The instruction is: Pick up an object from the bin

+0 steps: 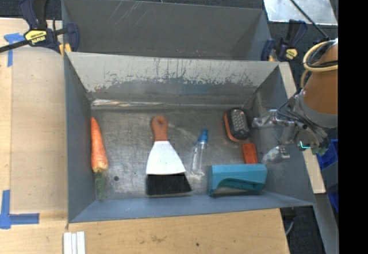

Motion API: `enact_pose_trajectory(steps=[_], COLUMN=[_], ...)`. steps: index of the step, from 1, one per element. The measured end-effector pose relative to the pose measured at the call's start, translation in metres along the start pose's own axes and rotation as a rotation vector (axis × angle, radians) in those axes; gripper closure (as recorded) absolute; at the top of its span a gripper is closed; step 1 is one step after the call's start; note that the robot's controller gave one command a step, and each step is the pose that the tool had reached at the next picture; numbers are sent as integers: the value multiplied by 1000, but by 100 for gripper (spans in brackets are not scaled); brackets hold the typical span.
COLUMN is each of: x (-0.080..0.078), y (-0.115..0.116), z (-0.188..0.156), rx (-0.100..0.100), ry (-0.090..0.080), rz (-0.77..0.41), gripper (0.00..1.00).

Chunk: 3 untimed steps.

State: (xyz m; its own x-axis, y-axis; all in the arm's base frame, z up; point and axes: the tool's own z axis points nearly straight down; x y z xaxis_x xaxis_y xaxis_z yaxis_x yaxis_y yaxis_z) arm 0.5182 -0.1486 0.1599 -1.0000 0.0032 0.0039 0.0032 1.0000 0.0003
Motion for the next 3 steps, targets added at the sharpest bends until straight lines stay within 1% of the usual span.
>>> enact_pose_trajectory(steps=[1, 2, 3], x=[-2, -27, -8], y=[0, 20, 77], z=[-4, -2, 32], rx=[2, 3, 2], ry=[-7, -8, -9], rz=[-2, -57, -152], gripper=[0, 0, 0])
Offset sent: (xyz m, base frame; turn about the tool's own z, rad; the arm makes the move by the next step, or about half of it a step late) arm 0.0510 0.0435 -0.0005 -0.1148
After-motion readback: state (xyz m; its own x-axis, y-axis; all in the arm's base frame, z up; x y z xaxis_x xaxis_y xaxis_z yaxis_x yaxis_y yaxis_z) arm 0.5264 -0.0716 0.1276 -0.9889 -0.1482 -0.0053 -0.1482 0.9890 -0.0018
